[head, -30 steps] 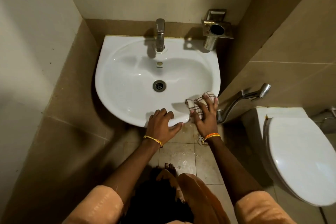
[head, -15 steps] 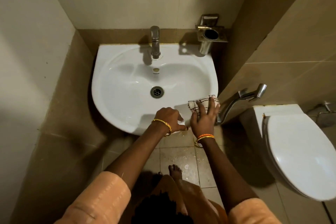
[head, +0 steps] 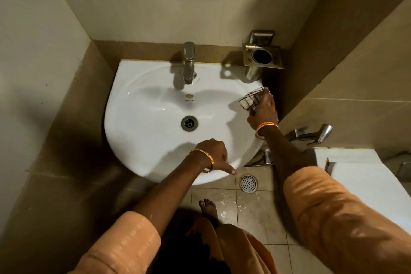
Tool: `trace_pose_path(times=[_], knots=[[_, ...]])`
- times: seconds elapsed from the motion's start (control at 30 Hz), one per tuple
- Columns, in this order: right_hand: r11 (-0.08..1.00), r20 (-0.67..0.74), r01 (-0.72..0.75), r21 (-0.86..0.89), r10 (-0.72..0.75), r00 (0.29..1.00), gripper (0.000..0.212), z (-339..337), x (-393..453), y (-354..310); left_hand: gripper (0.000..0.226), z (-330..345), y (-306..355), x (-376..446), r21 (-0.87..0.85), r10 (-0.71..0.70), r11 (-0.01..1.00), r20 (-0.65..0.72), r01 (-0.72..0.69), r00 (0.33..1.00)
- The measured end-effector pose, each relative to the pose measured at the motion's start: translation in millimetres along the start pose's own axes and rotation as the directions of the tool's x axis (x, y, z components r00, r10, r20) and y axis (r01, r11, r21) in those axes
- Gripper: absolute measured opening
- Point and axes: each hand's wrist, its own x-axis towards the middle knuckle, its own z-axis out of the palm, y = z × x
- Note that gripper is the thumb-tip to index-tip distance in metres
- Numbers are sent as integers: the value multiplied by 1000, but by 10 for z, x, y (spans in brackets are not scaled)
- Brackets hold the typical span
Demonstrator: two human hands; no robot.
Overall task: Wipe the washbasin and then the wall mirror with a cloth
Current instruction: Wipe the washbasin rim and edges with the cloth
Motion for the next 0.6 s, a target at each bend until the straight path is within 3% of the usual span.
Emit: trace_pose_path(times=[0.07, 0.17, 0.3, 0.47, 0.6], knots=[[1000, -30, 23, -3, -23, 999, 77, 17, -29, 12, 67, 52, 134, 63, -49, 47, 998, -52, -50, 998], [997, -178, 52, 64, -40, 983, 57, 112, -356, 128, 57, 131, 290, 164, -120, 100, 985, -159, -120, 982], [991, -336, 65, 116, -22, 942, 42, 186, -591, 117, 50, 96, 248, 291, -280, 37, 957, -151, -78, 988], [995, -307, -21, -94, -8, 952, 50, 187, -197, -102, 51, 84, 205, 357, -349, 11, 936, -119, -52, 993], [991, -280, -55, -121, 19, 960, 52, 200, 131, -425, 49, 140, 155, 386, -426, -15, 904, -136, -44, 991]])
